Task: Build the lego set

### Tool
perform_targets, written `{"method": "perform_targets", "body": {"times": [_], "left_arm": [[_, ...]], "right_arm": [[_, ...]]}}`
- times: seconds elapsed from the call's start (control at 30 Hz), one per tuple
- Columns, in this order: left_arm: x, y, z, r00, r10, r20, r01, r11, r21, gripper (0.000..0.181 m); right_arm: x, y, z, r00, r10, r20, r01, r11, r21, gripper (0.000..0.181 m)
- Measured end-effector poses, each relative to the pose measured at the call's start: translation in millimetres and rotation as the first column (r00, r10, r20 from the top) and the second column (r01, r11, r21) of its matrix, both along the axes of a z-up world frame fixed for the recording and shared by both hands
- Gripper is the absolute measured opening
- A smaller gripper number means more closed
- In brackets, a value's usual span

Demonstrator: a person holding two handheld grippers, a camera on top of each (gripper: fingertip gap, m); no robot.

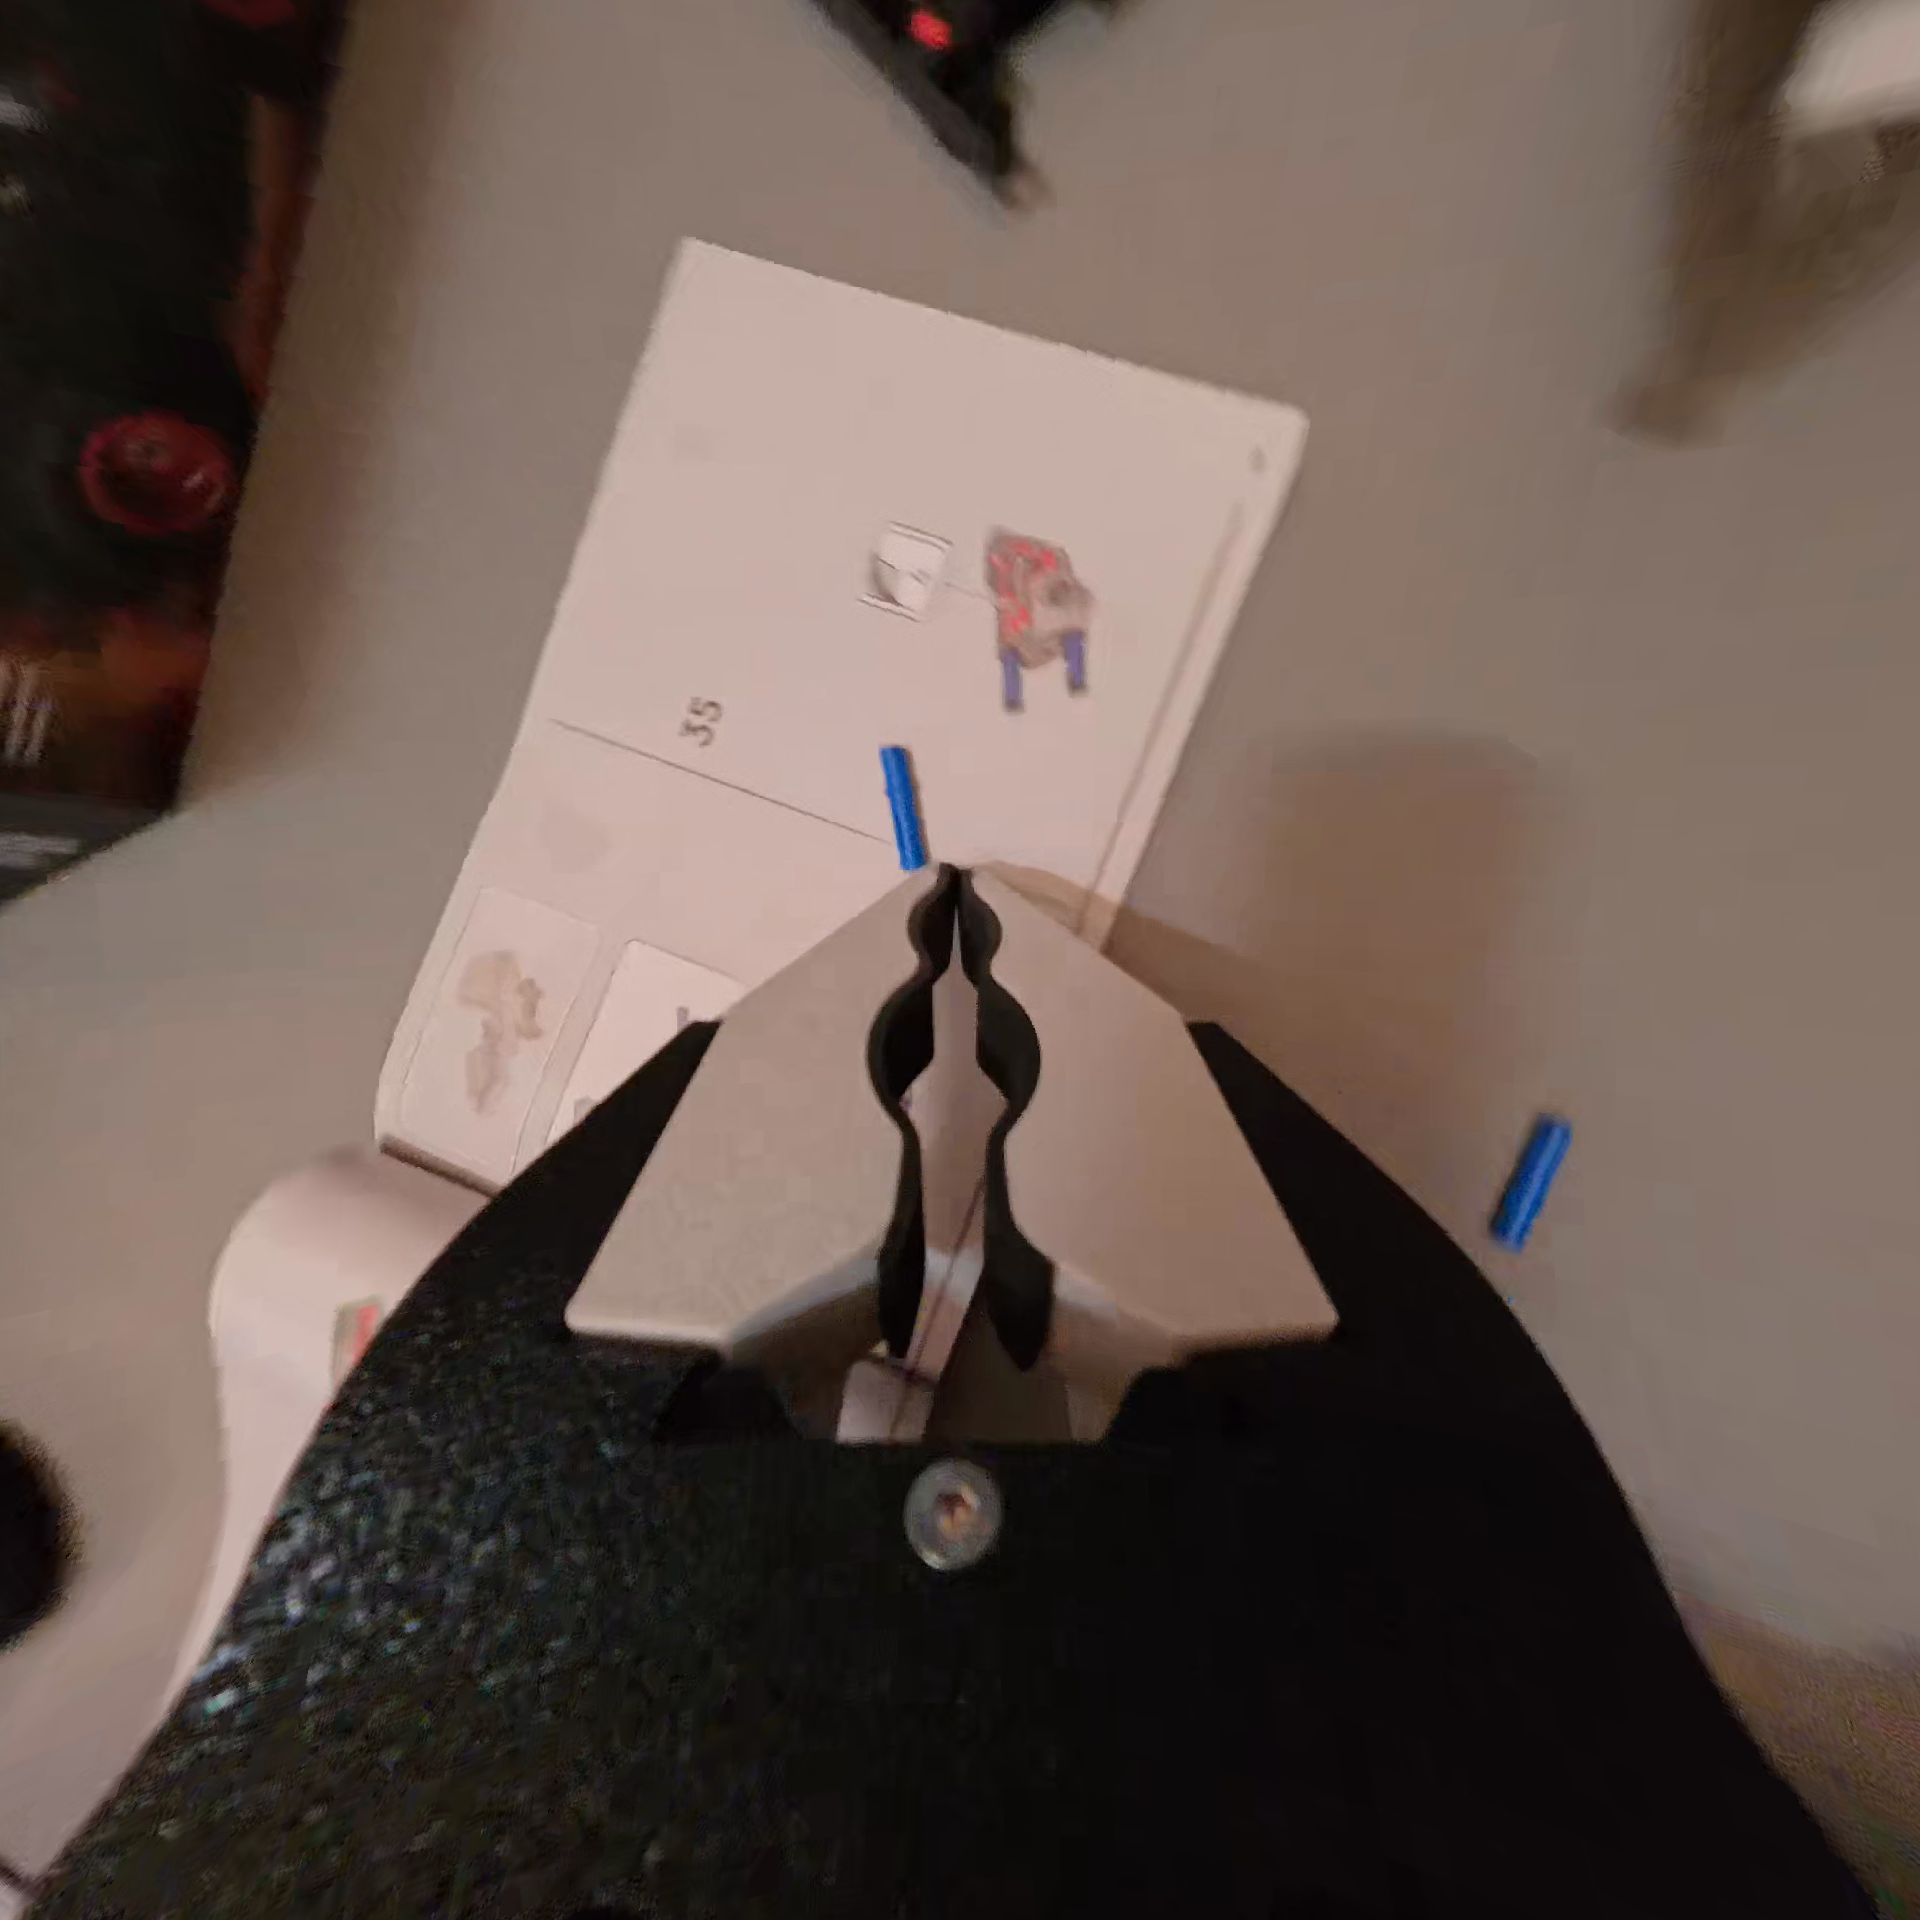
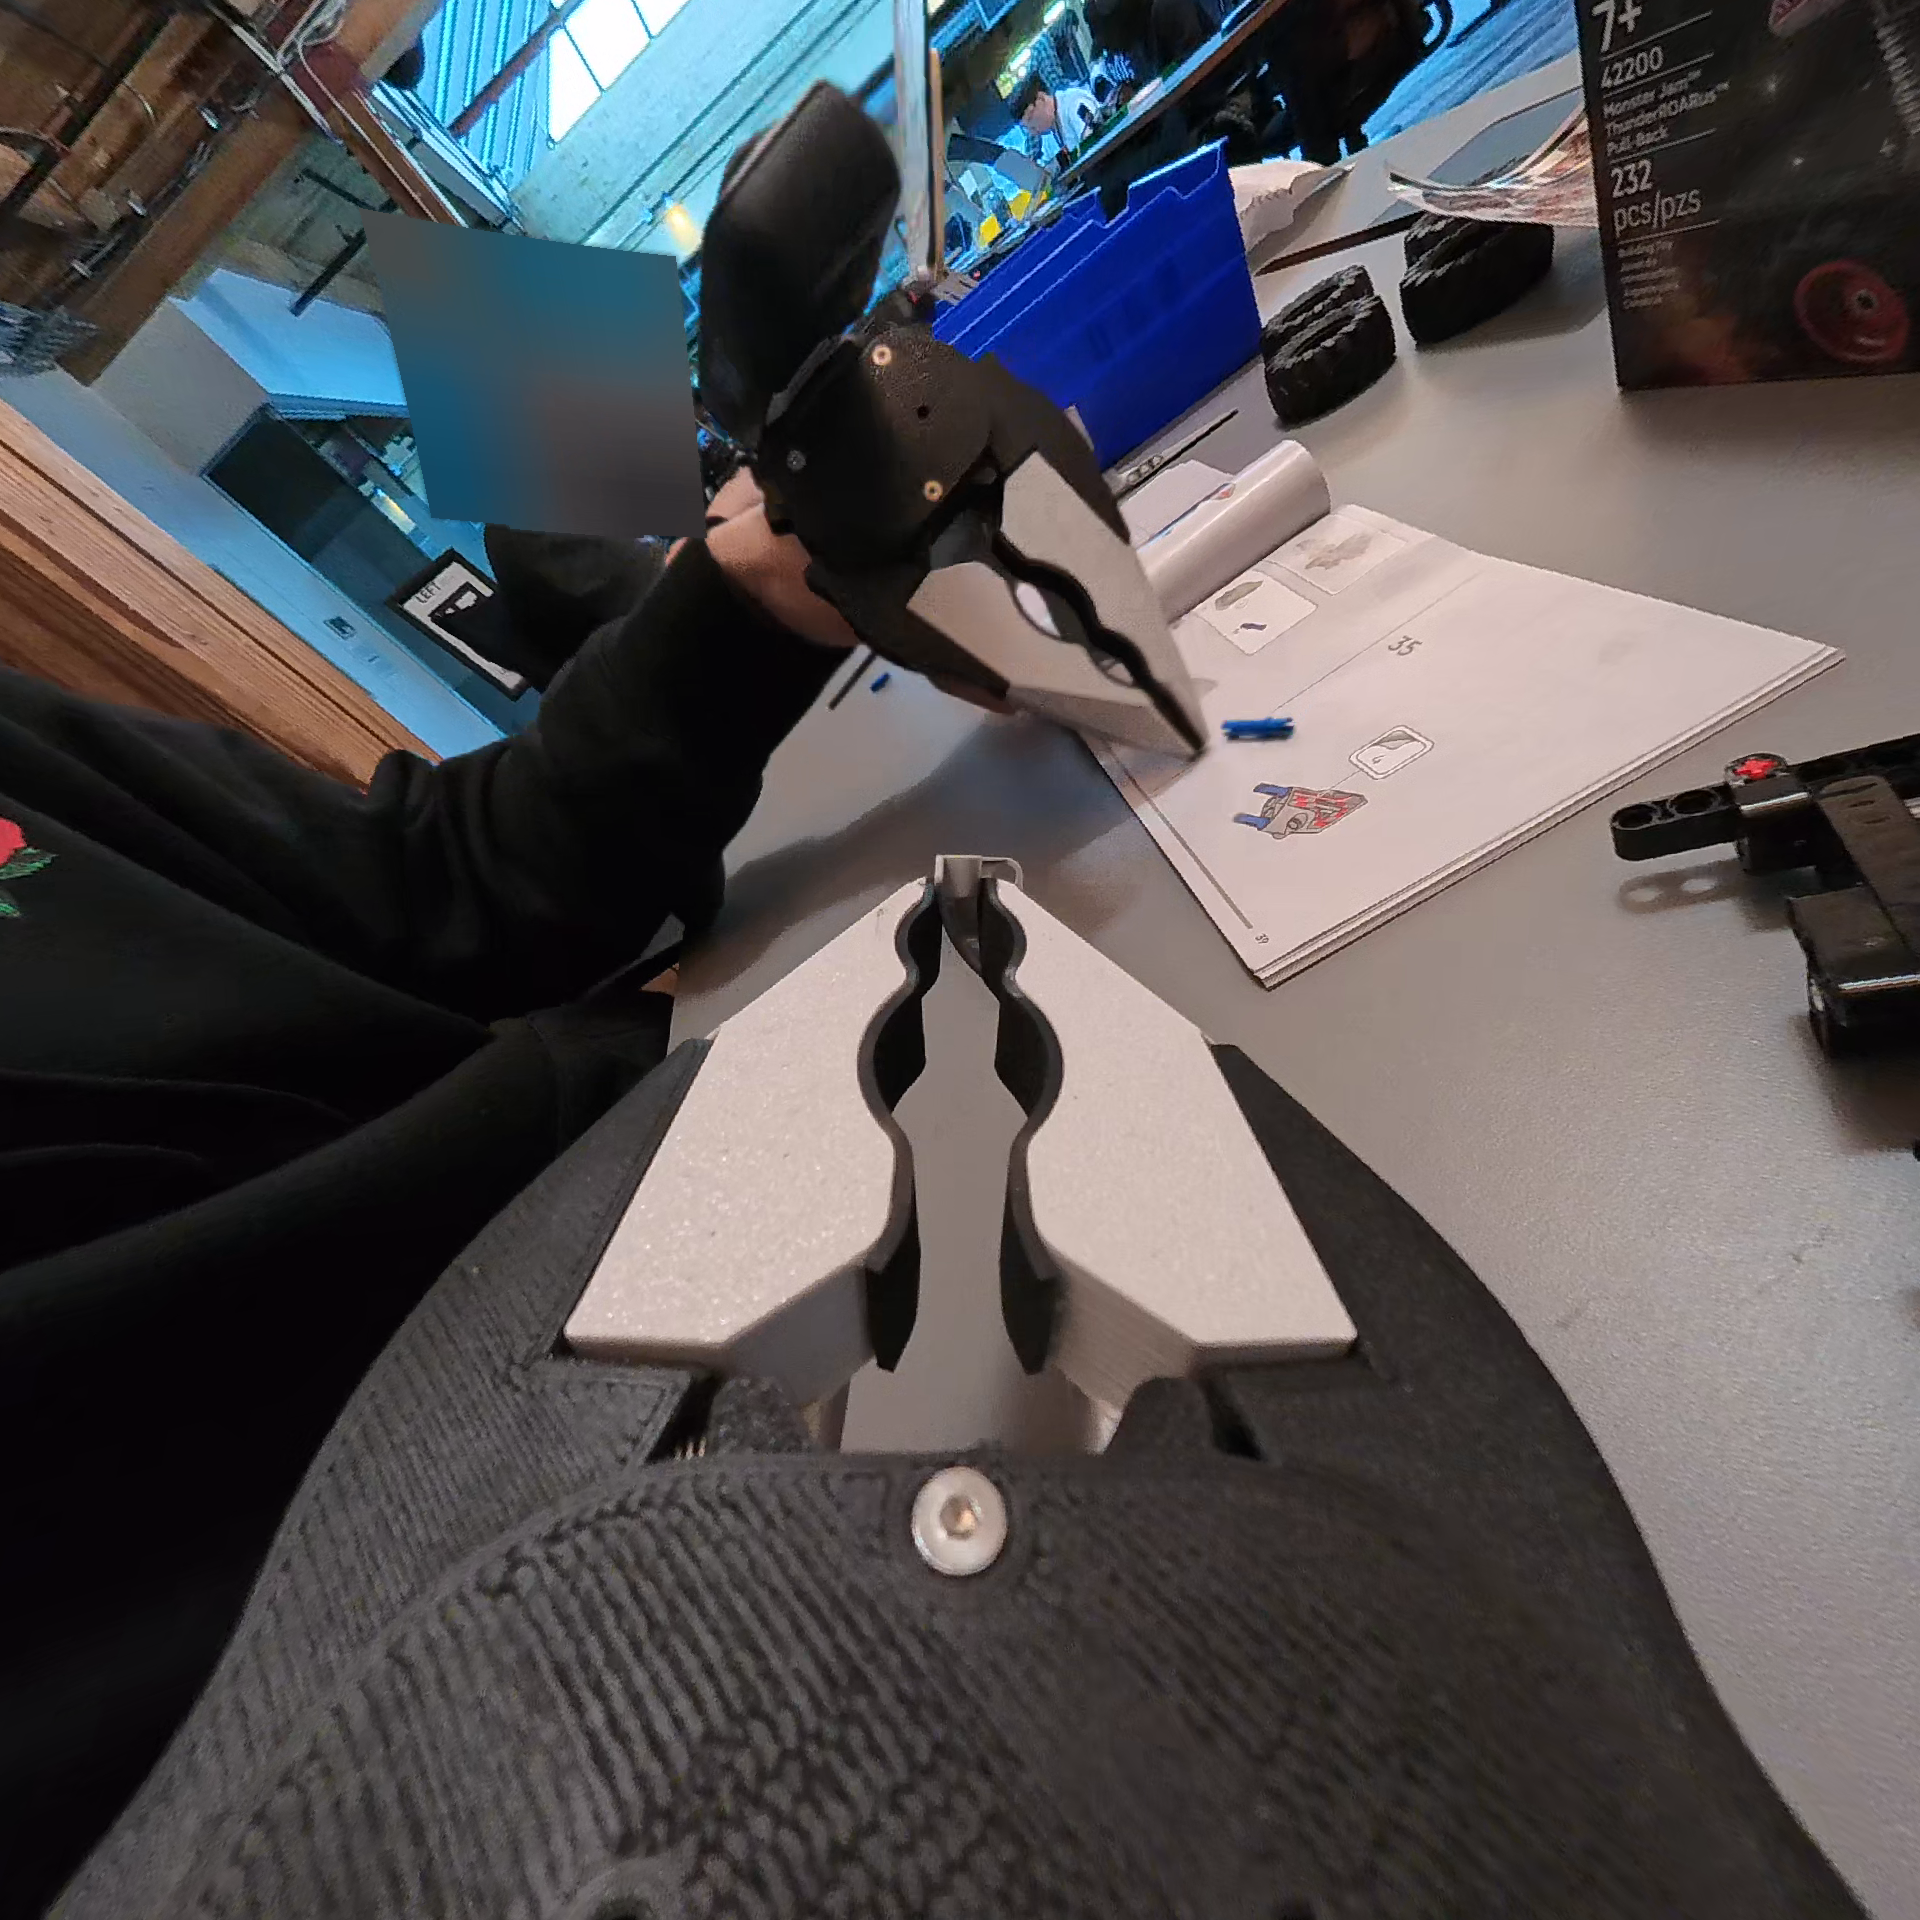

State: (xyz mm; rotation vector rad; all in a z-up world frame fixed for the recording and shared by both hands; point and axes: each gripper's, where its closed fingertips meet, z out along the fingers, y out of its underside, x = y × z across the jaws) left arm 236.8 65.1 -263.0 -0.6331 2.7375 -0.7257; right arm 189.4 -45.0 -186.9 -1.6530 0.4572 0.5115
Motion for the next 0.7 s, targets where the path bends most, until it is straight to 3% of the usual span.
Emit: {"method": "perform_targets", "body": {"times": [0.07,0.13,0.27,0.4,0.47,0.5,0.6,0.7], "left_arm": [[-7,8,0,0.996,-0.087,0.001,0.086,0.994,0.066,0.000],[3,23,4,1.000,-0.020,0.023,0.018,0.993,0.120,0.000],[7,1,14,1.000,0.030,0.009,-0.030,0.999,-0.024,0.010],[7,-8,1,0.996,0.076,-0.049,-0.077,0.997,-0.025,0.020],[9,-12,2,0.994,0.099,-0.050,-0.101,0.994,-0.051,0.012],[8,-11,2,0.996,0.085,-0.042,-0.086,0.995,-0.042,0.001],[-5,-6,2,0.995,-0.102,-0.020,0.103,0.994,0.044,0.001],[-8,11,5,0.968,-0.250,0.025,0.241,0.951,0.192,0.001]], "right_arm": [[0,0,0,1.000,0.001,-0.001,-0.001,1.000,0.001,0.005],[0,0,0,1.000,0.004,-0.002,-0.004,1.000,0.002,0.005],[0,1,0,1.000,0.004,-0.005,-0.004,1.000,0.001,0.005],[-1,1,0,1.000,0.006,0.002,-0.006,1.000,-0.002,0.005],[-1,1,0,1.000,0.007,0.004,-0.007,1.000,-0.001,0.005],[-2,1,0,1.000,0.008,0.005,-0.008,1.000,0.000,0.005],[-2,1,0,1.000,0.012,0.001,-0.012,1.000,0.002,0.005],[-2,1,1,1.000,0.015,-0.001,-0.015,1.000,0.007,0.005]]}}
